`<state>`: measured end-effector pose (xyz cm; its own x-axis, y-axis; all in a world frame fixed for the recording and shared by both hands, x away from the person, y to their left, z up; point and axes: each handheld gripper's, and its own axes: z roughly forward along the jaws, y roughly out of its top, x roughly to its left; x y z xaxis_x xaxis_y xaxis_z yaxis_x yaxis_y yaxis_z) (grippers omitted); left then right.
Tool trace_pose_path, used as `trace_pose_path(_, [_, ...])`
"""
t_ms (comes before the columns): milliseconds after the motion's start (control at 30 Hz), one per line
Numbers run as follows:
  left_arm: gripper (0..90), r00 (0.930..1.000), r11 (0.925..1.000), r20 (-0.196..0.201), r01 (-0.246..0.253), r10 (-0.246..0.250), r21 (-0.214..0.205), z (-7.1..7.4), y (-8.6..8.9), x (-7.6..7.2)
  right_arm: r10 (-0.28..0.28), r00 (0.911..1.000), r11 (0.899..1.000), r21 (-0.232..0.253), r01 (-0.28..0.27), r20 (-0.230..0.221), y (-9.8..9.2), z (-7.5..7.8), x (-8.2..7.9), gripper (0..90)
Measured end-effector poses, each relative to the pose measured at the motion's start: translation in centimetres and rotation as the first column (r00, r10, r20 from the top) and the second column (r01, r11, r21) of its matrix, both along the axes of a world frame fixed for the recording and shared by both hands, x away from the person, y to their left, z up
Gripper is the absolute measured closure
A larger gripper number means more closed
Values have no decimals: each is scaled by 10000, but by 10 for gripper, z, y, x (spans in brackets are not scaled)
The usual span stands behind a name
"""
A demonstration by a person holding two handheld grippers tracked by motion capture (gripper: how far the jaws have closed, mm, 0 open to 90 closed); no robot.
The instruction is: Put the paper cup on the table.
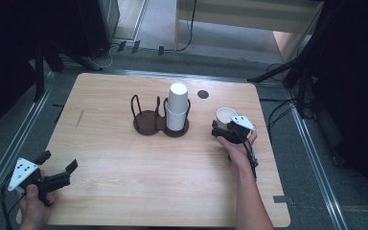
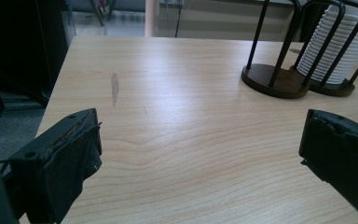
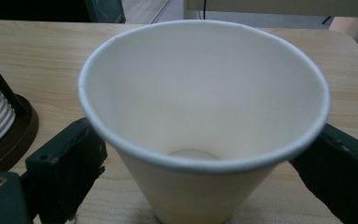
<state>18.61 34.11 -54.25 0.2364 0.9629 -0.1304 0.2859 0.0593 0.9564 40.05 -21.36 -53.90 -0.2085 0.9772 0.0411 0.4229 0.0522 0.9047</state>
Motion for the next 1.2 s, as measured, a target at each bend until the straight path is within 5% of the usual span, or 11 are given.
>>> trace_pose_path(567, [0,10000,9999,15,19,-19,113,0,-1,0,505,9984,9987,-69,-504,247,-17,8,-31,15])
trace_pose_path(1200, [0,10000,9995,85,40,-43,303,0,-4,-1,672,9916,9971,271,-707,1109,-32,31,-68,0])
